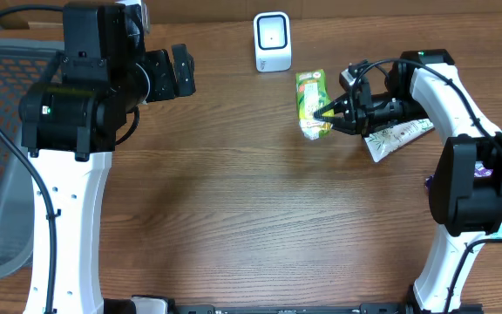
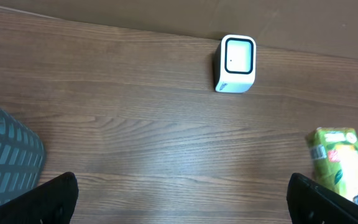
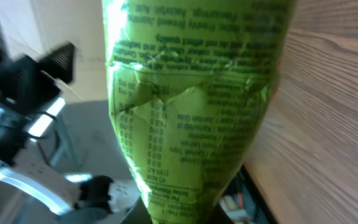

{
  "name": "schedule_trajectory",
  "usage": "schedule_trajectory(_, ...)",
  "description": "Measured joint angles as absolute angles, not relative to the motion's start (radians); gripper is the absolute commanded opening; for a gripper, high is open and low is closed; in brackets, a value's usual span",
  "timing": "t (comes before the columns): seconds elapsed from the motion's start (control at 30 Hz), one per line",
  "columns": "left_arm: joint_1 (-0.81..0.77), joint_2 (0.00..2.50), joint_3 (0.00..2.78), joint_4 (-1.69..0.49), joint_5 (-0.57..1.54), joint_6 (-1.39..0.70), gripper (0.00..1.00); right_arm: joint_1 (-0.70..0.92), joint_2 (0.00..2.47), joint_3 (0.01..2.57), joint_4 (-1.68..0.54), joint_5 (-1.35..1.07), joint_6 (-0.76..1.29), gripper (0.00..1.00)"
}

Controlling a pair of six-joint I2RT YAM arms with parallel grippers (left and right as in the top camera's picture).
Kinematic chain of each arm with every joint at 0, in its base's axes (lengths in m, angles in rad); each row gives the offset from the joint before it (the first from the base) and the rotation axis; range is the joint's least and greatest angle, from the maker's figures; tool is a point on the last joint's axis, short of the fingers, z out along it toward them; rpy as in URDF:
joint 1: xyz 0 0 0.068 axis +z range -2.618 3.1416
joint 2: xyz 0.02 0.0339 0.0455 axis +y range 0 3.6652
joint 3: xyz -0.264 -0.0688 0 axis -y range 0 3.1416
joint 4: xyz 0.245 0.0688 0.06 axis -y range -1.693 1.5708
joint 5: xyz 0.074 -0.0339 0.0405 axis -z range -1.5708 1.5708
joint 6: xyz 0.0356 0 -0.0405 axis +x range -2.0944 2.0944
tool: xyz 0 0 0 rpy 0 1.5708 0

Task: Scan the item barcode
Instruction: 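Carry the green pouch up to the scanner, then hold the green pouch in front of the scanner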

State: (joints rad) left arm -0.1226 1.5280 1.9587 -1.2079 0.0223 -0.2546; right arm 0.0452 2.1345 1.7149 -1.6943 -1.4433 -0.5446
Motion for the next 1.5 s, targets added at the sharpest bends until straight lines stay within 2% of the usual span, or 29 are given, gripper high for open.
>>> schedule_trajectory(0.3, -0.123, 1.528, 1.959, -1.208, 0.022, -0.255, 1.0, 0.041, 2.135, 1.727, -1.695, -1.486, -0.471, 0.04)
schedule_trajectory(0.43, -0.123, 1.528, 1.959, -1.208, 0.022, -0.255, 0.99, 0.043, 2.135, 1.816, -1.578, -1.415, -0.397, 0.04)
schedule_trajectory(0.53, -0.123, 1.528, 1.959, -1.208, 0.022, -0.255, 1.0, 0.063, 2.135, 1.948, -1.431, -1.227, -0.21, 0.04)
schedule_trajectory(0.6, -0.123, 1.528, 1.959, -1.208, 0.022, -0.255, 1.0, 0.107, 2.135, 2.085, -1.374, -1.001, -0.051, 0.04)
schedule_trajectory(0.7, -0.123, 1.528, 1.959, -1.208, 0.022, -0.255, 1.0, 0.196, 2.132, 2.247, -1.338, -0.665, 0.085, 0.04)
schedule_trajectory(0.87, -0.123, 1.528, 1.959, -1.208, 0.022, -0.255, 1.0, 0.349, 2.125, 2.287, -1.26, -0.195, 0.164, 0.04)
schedule_trajectory(1.0, -0.123, 1.528, 1.959, -1.208, 0.022, -0.255, 1.0, 0.427, 2.156, 2.288, -1.118, 0.058, 0.164, 0.04)
schedule_trajectory(1.2, -0.123, 1.528, 1.959, -1.208, 0.022, -0.255, 0.99, 0.434, 2.294, 2.289, -0.941, 0.184, 0.152, 0.03)
schedule_trajectory(1.5, -0.123, 1.528, 1.959, -1.208, 0.022, -0.255, 1.0, 0.433, 2.391, 2.289, -0.872, 0.189, 0.115, 0.03)
